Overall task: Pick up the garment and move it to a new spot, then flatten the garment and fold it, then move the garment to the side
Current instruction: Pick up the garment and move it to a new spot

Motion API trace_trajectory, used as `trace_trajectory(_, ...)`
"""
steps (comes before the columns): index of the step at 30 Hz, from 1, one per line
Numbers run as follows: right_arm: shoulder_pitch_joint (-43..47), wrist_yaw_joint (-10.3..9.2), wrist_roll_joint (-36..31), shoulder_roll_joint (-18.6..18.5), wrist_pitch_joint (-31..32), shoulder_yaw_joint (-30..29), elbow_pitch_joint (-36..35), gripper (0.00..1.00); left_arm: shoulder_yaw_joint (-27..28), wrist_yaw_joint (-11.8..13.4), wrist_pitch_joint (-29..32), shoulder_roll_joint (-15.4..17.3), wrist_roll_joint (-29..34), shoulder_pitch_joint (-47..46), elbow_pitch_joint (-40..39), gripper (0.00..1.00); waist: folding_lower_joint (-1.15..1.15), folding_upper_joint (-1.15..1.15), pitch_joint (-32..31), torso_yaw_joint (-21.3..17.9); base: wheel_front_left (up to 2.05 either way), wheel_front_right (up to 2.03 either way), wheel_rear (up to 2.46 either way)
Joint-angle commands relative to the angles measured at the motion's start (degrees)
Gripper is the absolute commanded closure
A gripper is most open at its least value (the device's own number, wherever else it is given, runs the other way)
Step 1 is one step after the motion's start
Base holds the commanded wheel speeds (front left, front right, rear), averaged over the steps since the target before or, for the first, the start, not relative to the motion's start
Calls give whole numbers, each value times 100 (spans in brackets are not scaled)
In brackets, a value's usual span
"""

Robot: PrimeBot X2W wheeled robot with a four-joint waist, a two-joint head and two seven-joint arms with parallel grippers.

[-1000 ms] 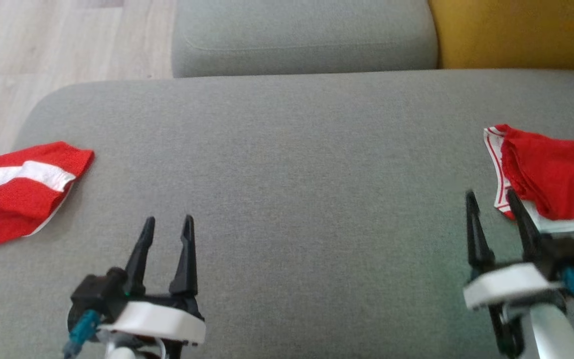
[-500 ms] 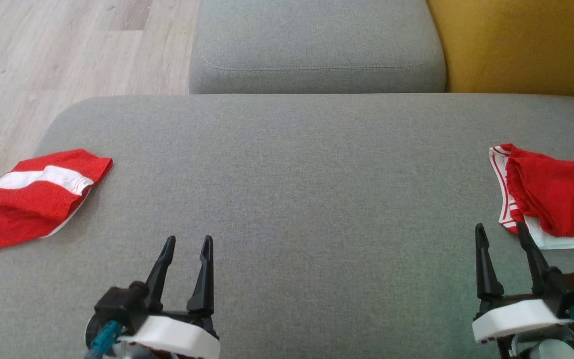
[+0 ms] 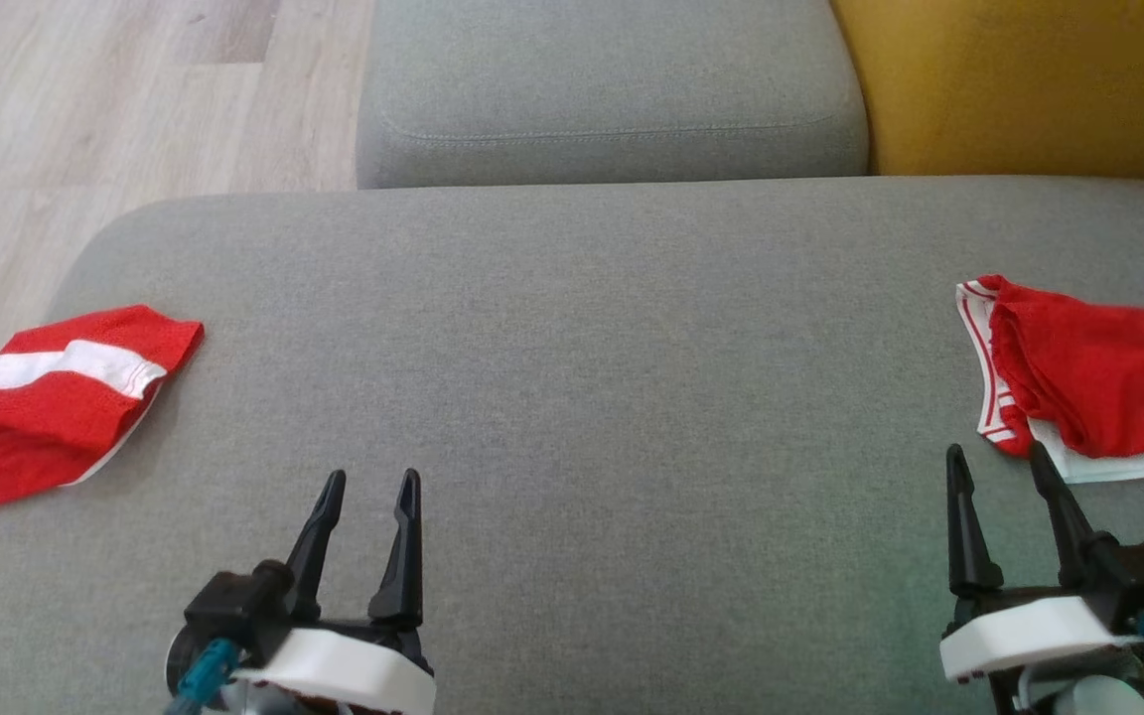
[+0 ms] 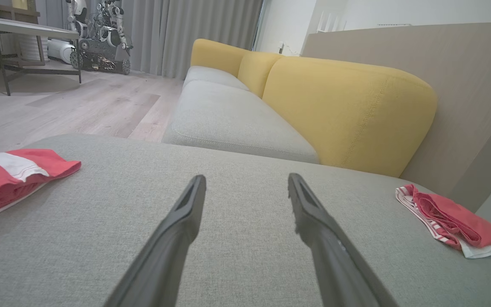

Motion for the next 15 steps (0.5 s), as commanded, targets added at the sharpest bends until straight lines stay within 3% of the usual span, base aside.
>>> trace_trajectory(1, -238, -4, 57, -32, -77, 151, -179, 0, 219, 44, -31, 0, 26, -204, -180, 0, 0, 0, 16, -17, 0, 0, 0)
trace_trajectory(10, -241, -4, 100, -32, -77, 207, -159, 0, 248, 41, -31, 0, 24, -243, -172, 0, 0, 0, 68, -29, 0, 0, 0)
trace_trajectory(15, -289, -4, 176, -32, -77, 371, -173, 0, 287, 43, -31, 0, 51, -287, -186, 0, 0, 0, 91, 165, 0, 0, 0)
